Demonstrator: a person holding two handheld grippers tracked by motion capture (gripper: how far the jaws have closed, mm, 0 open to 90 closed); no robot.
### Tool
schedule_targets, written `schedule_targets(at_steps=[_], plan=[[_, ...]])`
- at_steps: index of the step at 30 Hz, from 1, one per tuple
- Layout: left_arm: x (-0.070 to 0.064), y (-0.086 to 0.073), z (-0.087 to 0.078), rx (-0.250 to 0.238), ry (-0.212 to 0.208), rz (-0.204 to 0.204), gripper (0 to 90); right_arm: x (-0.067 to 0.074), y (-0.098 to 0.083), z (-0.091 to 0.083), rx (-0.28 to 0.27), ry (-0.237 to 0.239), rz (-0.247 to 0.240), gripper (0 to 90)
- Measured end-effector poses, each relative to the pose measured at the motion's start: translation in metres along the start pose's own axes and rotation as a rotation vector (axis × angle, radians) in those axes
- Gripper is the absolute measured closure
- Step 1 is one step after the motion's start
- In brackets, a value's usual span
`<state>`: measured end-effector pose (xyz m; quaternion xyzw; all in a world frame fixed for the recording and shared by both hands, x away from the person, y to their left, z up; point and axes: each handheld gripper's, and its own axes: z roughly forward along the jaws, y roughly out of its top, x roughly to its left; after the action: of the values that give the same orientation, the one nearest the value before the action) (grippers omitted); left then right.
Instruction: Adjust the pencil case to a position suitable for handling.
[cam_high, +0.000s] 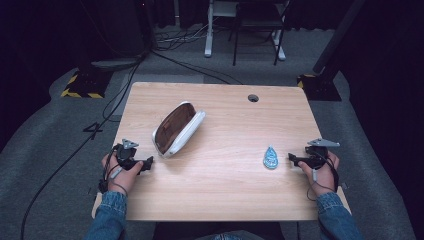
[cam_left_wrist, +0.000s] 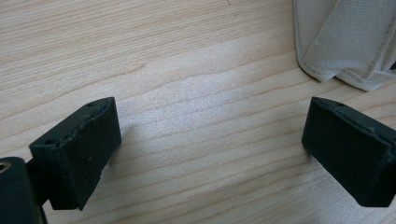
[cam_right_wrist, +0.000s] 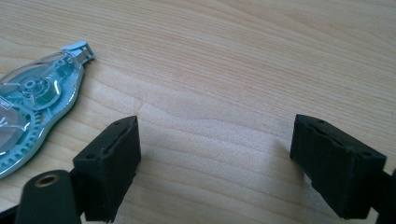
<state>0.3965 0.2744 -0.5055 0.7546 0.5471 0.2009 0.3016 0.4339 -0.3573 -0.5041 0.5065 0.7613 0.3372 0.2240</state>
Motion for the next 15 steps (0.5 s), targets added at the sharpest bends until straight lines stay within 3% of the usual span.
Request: schedule_targets(at_steps=[15], plan=[[0.0016,0.0025,-0.0011,0.010,0.006,-0.010,8.5,0.0000,0.0000,0.0000,-0.001,0.002,-0.002,16.4]])
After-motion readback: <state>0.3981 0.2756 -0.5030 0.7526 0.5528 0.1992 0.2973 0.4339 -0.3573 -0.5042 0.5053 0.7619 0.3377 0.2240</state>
